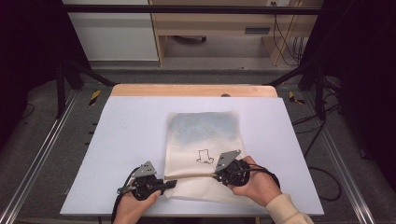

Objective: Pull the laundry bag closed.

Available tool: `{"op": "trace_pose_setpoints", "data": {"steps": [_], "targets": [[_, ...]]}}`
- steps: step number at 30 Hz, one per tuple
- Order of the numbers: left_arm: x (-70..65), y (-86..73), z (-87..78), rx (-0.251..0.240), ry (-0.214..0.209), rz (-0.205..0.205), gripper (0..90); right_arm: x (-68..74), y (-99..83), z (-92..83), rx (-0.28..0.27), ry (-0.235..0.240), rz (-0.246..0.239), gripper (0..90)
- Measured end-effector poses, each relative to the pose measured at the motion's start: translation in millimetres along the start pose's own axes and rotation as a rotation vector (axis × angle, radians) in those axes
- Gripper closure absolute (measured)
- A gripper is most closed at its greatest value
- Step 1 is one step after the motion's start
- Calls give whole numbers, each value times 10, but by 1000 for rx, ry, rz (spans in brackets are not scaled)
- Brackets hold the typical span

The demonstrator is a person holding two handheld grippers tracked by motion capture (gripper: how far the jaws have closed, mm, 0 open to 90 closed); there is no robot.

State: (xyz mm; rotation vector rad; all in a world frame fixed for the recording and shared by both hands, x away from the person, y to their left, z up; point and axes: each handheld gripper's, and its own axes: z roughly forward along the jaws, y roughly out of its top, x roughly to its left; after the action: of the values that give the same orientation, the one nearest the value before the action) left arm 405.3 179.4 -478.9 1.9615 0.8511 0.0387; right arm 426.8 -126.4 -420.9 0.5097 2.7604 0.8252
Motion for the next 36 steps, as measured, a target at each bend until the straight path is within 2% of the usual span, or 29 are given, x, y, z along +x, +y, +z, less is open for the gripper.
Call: {"op": "trace_pose_setpoints", "data": {"steps": [22, 36], "targets": [[4, -2, -2, 0, -2, -1, 849, -15, -44, -64, 0, -6, 9, 822], [5, -7, 4, 3, -4, -2, 849, -48, -153, -126, 4, -20, 26, 822]]}}
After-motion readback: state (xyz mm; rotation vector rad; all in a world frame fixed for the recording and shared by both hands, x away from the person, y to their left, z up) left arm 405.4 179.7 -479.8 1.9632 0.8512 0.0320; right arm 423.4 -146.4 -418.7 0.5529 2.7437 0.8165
